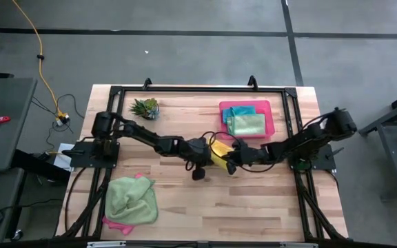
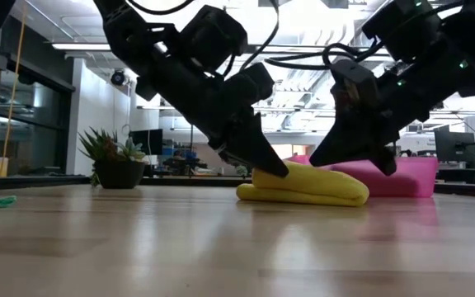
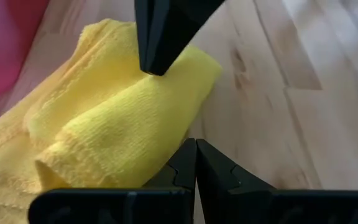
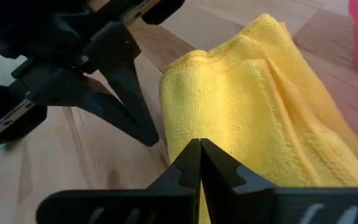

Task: Fold microfiber towels
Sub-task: Fold the yellow microfiber cloth

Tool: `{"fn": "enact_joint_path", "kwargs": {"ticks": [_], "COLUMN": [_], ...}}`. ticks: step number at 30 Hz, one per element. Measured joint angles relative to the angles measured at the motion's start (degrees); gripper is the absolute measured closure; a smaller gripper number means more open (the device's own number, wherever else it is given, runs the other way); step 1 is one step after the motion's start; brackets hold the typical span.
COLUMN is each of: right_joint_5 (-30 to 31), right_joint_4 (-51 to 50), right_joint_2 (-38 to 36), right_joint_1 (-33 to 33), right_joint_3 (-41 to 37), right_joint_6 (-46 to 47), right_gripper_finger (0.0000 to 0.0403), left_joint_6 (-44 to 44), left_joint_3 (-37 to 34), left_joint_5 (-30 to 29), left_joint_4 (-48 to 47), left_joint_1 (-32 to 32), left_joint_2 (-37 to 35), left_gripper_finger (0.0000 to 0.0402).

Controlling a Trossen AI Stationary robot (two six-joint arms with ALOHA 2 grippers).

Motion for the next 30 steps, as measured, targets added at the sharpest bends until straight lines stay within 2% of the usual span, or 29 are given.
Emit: {"fn": "enact_joint_path", "kwargs": {"ticks": [15,21,26,30], "right_joint_5": [-1.0,2.7,2.7,3.0], "right_joint_4": [1.7,2.5,2.3,1.9], "right_joint_2": [4.6,4.8,2.3,-1.5], "right_joint_1": [-1.7,-3.8,-4.6,-4.6], "right_joint_3": [0.0,0.0,0.0,0.0], "right_joint_6": [0.1,0.8,-2.3,-5.6], "right_gripper_finger": [0.0403,0.0403,0.0403,0.0403], "left_joint_6": [-4.0,-4.6,-4.1,-2.0], "left_joint_3": [0.1,0.0,0.0,0.1], "left_joint_5": [0.0,2.3,6.1,3.8], "left_joint_4": [-0.8,-1.1,-1.6,0.4], "left_joint_1": [-0.1,0.0,-0.1,-0.1], "left_joint_2": [3.5,2.6,-0.6,-3.0], "left_gripper_finger": [0.0402,0.0402,0.0402,0.0401]}}
